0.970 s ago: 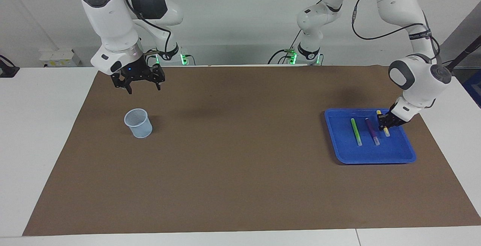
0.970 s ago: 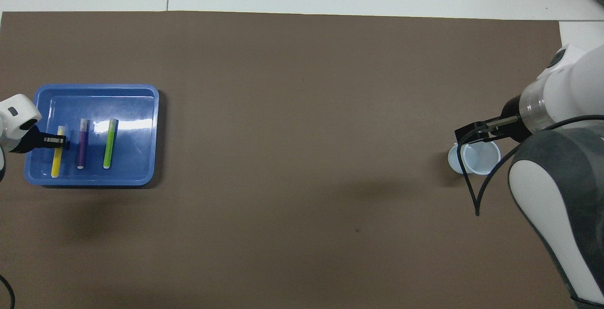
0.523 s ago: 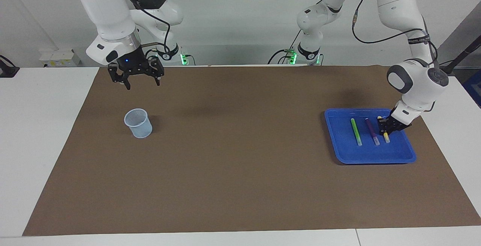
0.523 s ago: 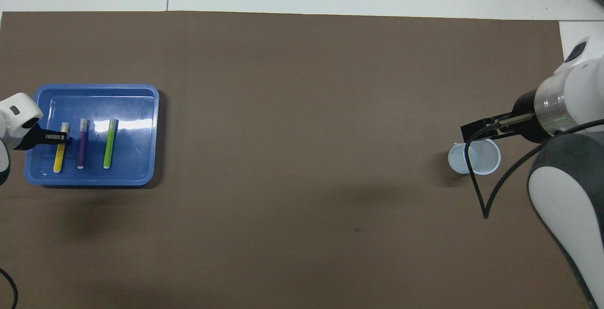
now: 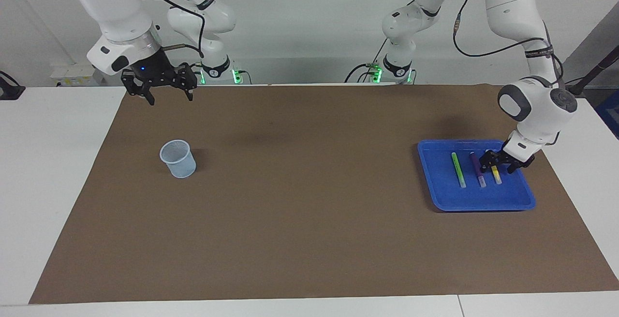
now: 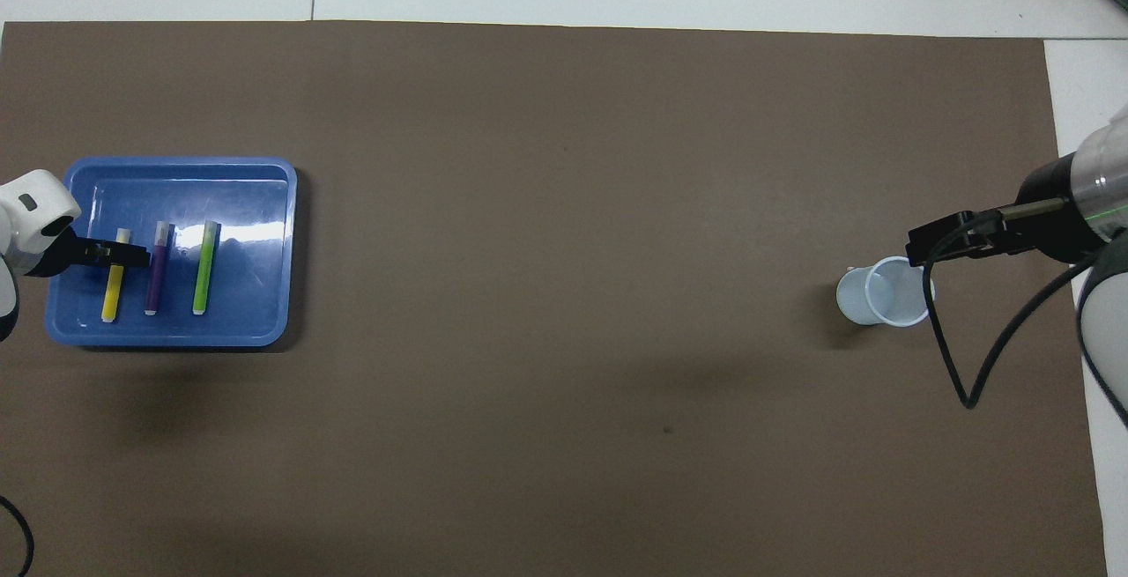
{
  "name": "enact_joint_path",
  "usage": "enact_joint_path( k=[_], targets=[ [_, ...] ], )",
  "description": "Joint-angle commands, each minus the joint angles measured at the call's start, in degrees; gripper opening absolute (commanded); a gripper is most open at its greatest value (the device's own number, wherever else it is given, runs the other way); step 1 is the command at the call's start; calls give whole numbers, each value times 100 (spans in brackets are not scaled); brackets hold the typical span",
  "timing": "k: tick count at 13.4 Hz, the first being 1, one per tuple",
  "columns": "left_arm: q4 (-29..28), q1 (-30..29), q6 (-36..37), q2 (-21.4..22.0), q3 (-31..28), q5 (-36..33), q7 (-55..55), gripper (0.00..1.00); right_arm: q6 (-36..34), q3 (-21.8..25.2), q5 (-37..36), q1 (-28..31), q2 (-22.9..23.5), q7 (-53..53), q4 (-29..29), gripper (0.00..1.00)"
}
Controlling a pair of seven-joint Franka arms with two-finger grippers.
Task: Right arm passes pens to left for tray arrangement
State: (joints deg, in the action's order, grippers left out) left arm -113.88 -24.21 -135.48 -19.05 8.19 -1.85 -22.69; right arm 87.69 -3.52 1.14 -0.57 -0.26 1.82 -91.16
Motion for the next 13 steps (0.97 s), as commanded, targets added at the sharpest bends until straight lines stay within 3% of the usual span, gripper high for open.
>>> enact_joint_path(
  k=[1,7,13],
  targets=[
    [401,39,530,-38,25,-44,10,100,64,18,105,-13,-44,100,1,100],
    [718,162,1497,480,77,0,167,100,64,18,105,57,-53,108,-7,100],
    [1130,776,2253,902,95,0,1299,100,64,18,105,57,-53,108,-7,100]
  ],
)
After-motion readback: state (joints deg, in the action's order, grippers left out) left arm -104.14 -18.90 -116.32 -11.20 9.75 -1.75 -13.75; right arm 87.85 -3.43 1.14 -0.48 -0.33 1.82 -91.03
